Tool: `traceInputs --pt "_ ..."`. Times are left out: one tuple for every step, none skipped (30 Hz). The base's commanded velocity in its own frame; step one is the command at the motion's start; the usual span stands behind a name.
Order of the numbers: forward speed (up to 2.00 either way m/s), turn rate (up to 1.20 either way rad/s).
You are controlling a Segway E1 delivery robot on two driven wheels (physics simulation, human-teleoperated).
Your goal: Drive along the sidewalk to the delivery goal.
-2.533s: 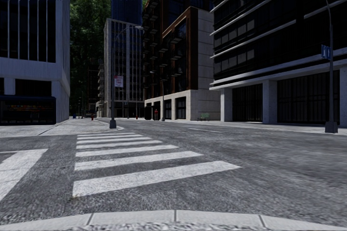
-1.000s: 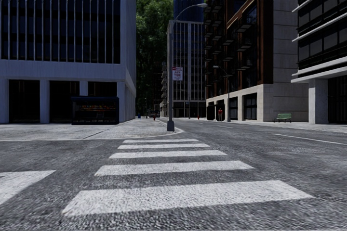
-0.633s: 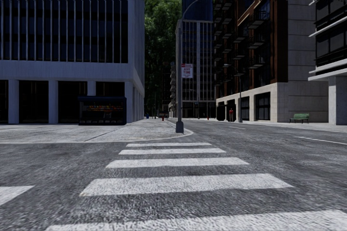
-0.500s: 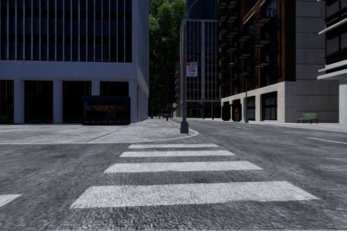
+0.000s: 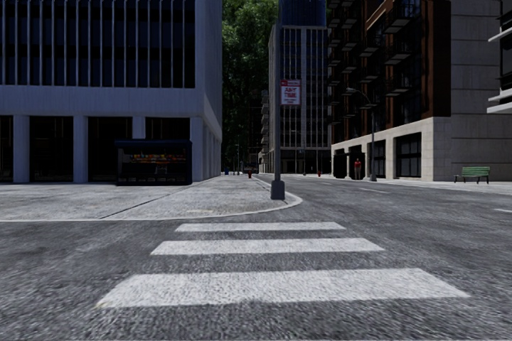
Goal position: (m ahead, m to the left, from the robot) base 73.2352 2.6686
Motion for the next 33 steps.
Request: traceInputs --pt "2.00 0.00" --pt "2.00 0.00" --pt "2.00 0.00" --pt "2.00 0.00" --pt "2.00 0.00" --pt "2.00 0.00" --pt "2.00 0.00" --pt "2.00 0.00" --pt "2.00 0.00" --pt "2.00 0.07" --pt "2.00 0.15" --pt "2.00 0.18" --pt "2.00 0.18" --pt "2.00 0.23" --pt "2.00 0.26" --pt "2.00 0.26" --pt "2.00 0.27" --pt "2.00 0.27" --pt "2.00 0.27" --pt "2.00 0.27" --pt "2.00 0.27" --pt "2.00 0.27" --pt "2.00 0.27" --pt "2.00 0.27" --pt "2.00 0.27" --pt "2.00 0.27" --pt "2.00 0.27" --pt "2.00 0.23" --pt "2.00 0.23" --pt "2.00 0.20" --pt "2.00 0.20" --pt "2.00 0.19" --pt "2.00 0.08"
